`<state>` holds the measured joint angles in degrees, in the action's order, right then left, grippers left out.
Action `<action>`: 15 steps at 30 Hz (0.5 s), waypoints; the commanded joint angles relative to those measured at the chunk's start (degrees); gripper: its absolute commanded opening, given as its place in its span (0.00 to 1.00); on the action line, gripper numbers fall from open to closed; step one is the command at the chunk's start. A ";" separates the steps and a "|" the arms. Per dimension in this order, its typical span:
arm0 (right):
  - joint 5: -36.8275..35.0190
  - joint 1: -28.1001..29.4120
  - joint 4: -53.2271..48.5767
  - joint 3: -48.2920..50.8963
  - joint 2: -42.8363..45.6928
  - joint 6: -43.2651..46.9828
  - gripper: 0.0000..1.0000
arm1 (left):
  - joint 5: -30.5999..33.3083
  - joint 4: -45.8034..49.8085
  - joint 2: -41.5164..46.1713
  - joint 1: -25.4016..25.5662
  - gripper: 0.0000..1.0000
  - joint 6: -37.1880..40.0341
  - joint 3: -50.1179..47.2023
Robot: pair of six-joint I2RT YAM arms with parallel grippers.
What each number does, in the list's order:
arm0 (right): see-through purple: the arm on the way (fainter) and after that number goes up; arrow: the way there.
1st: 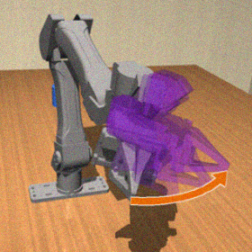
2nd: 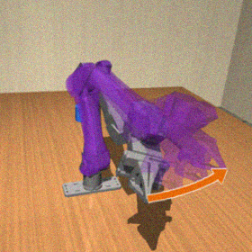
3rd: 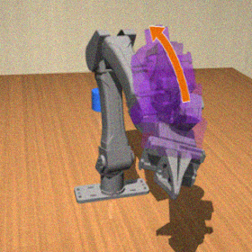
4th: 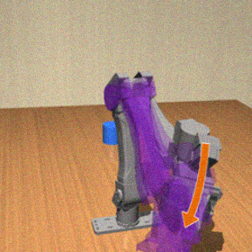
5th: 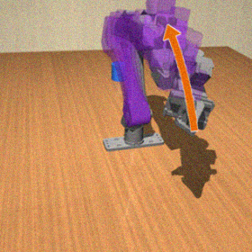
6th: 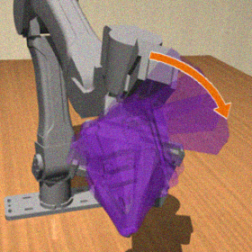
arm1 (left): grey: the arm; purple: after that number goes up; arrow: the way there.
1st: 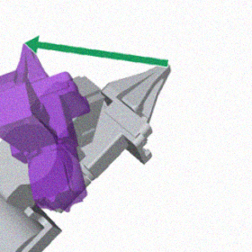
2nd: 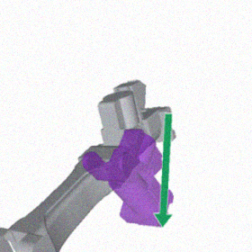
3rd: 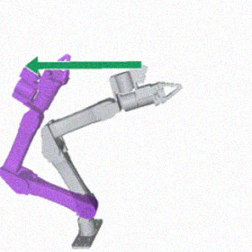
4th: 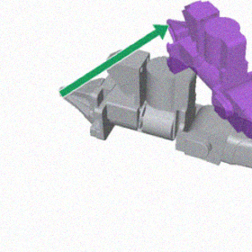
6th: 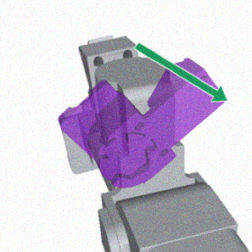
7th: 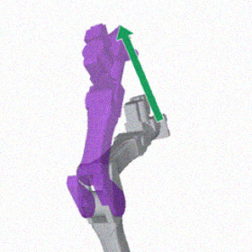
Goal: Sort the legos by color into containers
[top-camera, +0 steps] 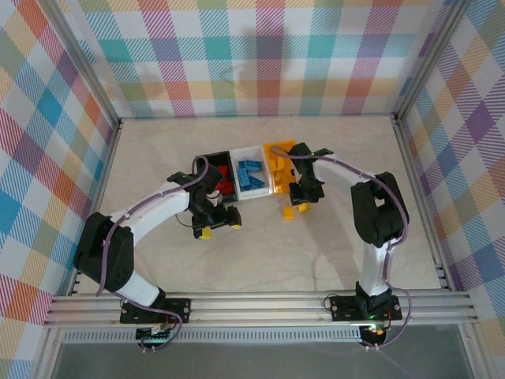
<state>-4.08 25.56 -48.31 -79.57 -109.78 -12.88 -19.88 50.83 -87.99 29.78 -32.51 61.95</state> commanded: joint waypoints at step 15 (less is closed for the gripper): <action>1.24 0.45 -7.01 -23.34 -4.86 -2.10 0.32 | 1.07 1.76 3.83 0.36 0.92 -0.32 -1.05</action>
<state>-3.40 25.76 -53.15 -99.55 -109.91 -15.57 -19.86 50.87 -86.11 29.78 -32.51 61.14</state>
